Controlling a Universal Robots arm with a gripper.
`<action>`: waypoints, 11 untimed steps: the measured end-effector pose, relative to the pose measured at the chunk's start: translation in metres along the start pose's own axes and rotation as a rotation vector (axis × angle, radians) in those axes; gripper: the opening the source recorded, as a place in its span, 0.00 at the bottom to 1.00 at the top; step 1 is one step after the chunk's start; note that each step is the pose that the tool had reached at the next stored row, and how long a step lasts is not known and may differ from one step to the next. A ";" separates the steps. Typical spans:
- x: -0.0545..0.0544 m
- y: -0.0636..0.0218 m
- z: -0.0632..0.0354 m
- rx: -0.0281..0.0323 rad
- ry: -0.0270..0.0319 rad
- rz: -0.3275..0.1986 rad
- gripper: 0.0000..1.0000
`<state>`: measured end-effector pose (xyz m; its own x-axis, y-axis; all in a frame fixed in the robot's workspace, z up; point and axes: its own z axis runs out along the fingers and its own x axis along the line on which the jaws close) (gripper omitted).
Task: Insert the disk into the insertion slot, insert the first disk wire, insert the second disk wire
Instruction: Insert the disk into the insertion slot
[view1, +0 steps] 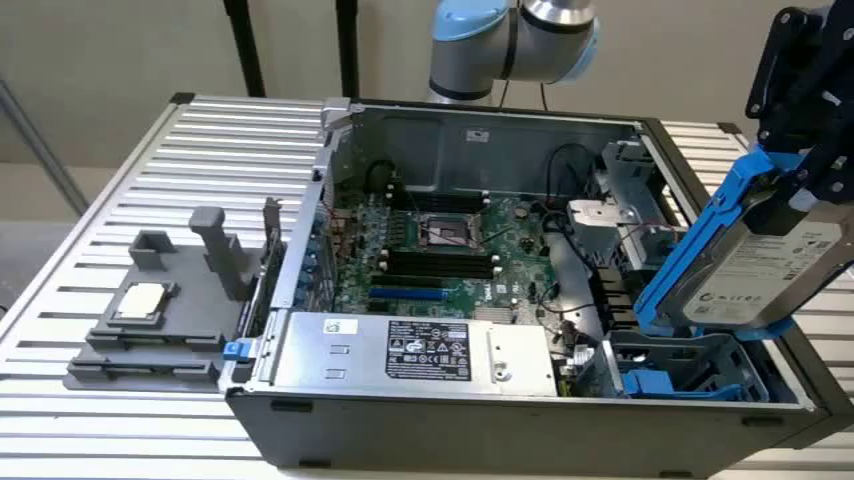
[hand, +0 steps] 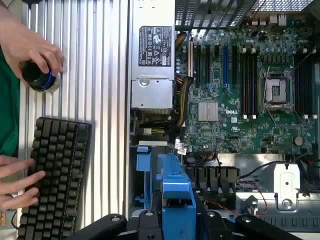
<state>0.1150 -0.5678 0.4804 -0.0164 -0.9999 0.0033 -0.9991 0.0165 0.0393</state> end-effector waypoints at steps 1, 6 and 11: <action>0.000 0.0000 0.0000 0.0000 0.0000 0.000 0.33; 0.000 0.0000 0.0000 0.0000 0.0000 0.000 0.33; 0.000 0.0000 -0.0001 0.0000 -0.0002 0.000 0.33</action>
<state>0.1150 -0.5678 0.4804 -0.0163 -0.9999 0.0031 -0.9991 0.0164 0.0393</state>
